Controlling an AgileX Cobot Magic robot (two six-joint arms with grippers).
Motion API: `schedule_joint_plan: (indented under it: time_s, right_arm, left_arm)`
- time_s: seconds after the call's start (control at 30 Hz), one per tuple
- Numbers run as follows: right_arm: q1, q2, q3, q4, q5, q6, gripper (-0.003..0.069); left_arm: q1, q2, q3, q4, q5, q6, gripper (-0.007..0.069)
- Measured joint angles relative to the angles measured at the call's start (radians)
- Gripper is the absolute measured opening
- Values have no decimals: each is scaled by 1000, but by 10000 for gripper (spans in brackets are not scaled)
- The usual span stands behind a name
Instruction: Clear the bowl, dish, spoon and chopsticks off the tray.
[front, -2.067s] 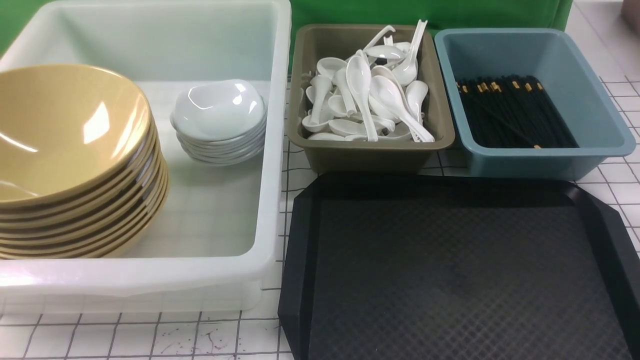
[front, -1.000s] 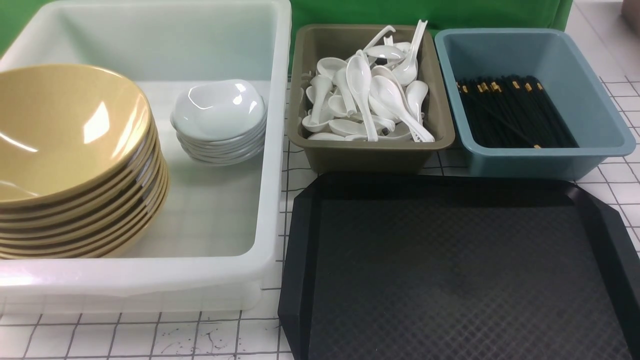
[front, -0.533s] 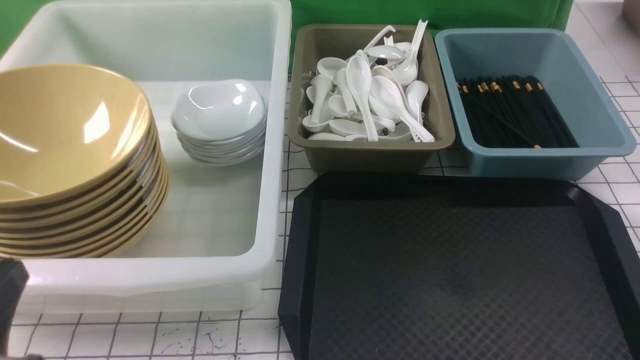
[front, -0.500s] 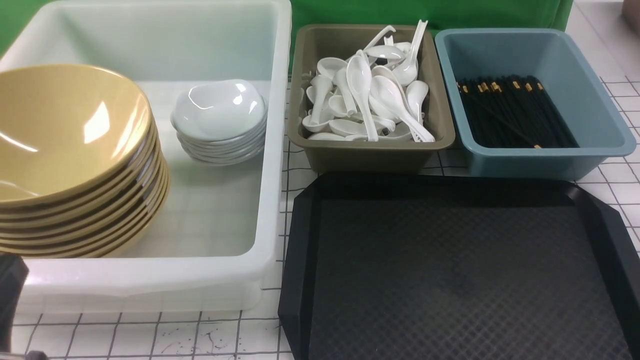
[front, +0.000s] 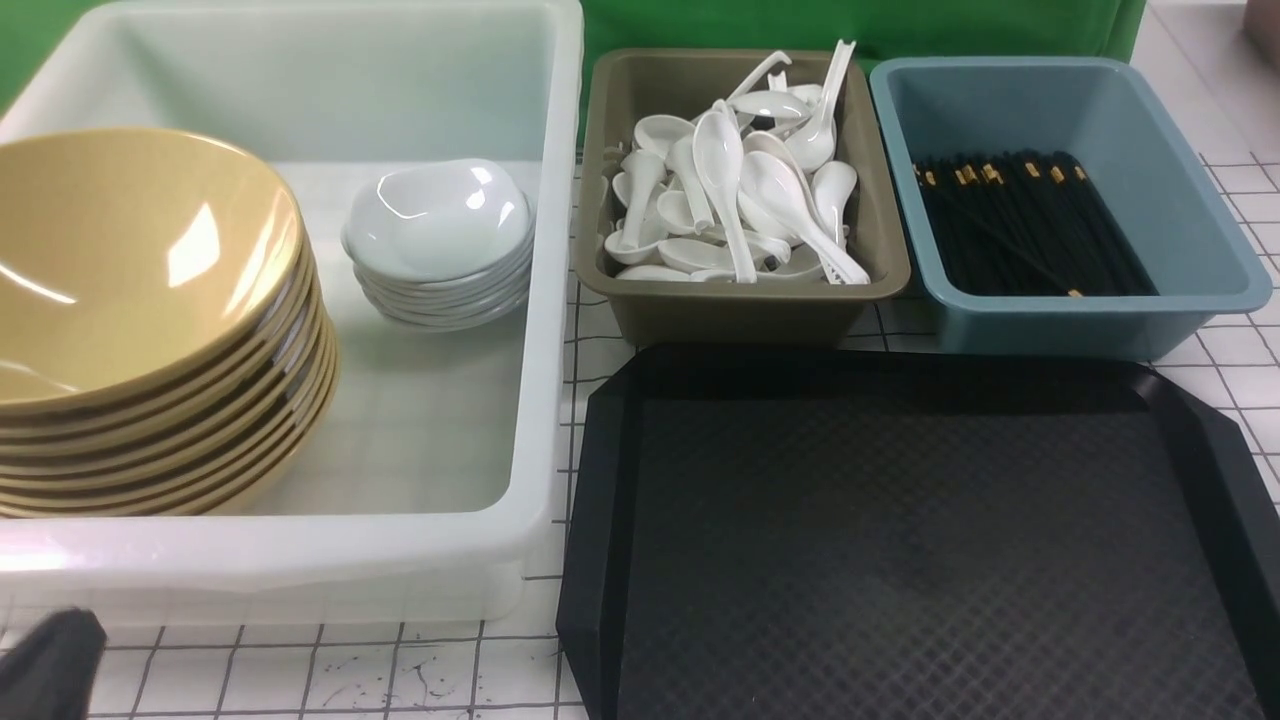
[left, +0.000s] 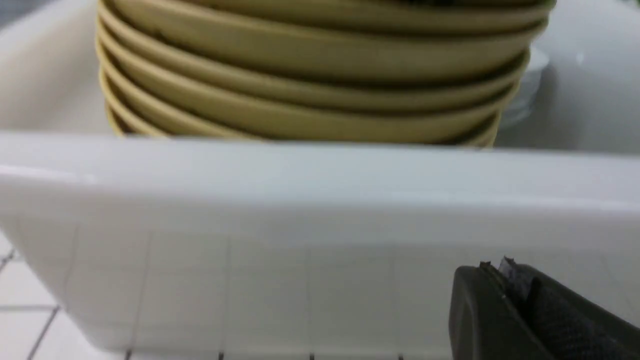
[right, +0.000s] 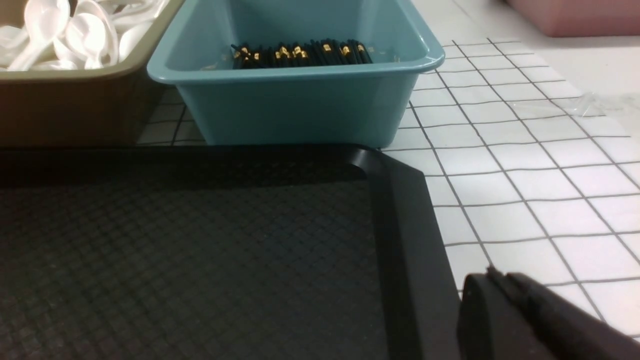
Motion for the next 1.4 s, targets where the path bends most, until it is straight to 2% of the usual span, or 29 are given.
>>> schedule_joint_plan:
  time_s: [1.4]
  right_arm:
    - [0,0,0,1,0,0,95]
  left_arm:
    - [0,0,0,-12,9,-7,-13]
